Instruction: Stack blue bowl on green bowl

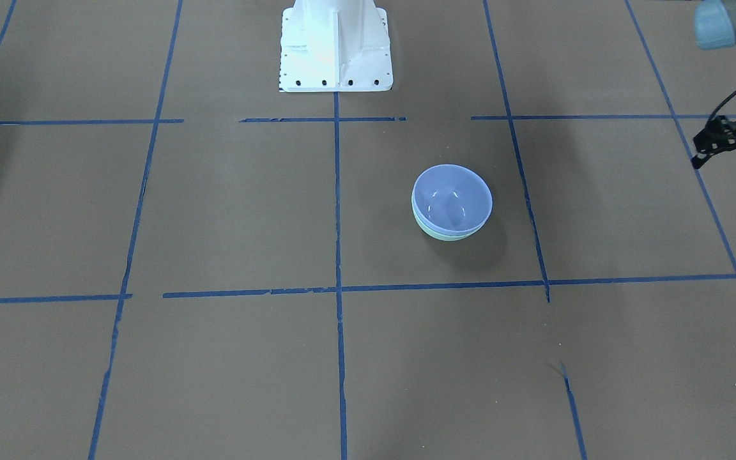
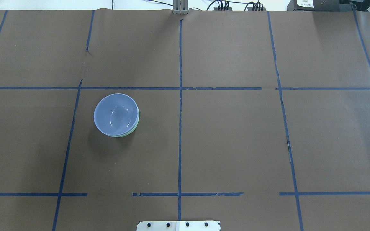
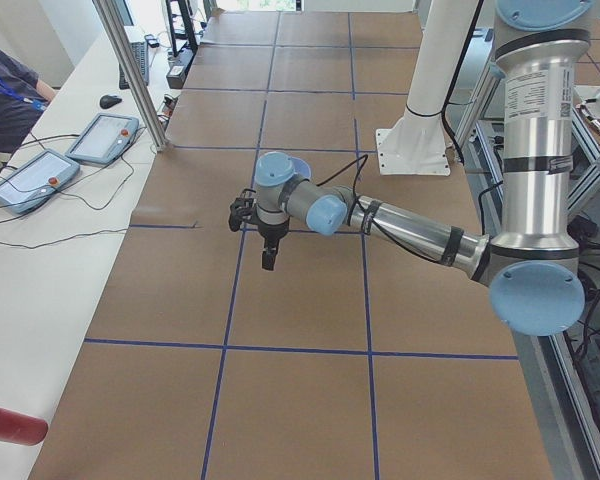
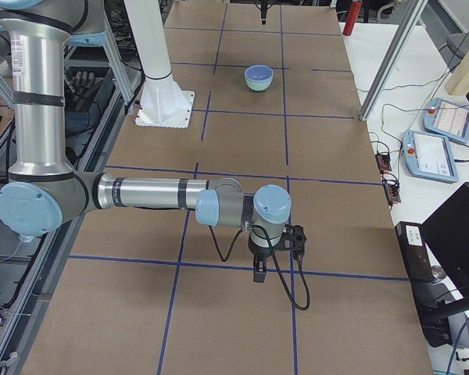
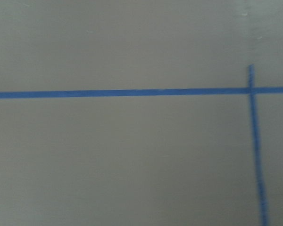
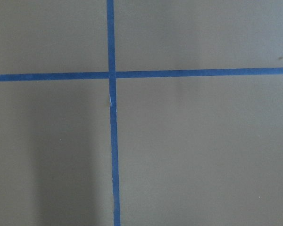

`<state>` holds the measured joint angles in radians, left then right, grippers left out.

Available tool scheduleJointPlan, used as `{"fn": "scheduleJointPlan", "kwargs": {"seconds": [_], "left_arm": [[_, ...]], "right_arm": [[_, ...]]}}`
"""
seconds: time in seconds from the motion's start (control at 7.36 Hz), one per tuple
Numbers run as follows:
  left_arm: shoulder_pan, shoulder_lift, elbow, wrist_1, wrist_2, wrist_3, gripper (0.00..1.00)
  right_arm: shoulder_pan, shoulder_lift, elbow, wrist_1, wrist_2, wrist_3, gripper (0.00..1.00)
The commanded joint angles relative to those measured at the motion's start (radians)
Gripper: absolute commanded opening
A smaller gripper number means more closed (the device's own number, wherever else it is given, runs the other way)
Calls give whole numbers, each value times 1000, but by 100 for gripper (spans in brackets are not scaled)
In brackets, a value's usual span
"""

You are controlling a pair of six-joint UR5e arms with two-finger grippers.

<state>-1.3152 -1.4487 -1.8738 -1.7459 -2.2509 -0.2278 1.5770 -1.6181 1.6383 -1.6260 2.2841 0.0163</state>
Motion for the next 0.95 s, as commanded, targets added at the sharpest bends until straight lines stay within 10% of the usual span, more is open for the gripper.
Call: {"fn": "scheduleJointPlan", "kwargs": {"seconds": [0.0,0.81], "left_arm": [[-160,53,99,8,-13,256,100],[-236,106,130,-7,-122,252,100]], "right_arm": [[0,0,0,0,0,-1,100],[0,0,0,0,0,-1,100]]}}
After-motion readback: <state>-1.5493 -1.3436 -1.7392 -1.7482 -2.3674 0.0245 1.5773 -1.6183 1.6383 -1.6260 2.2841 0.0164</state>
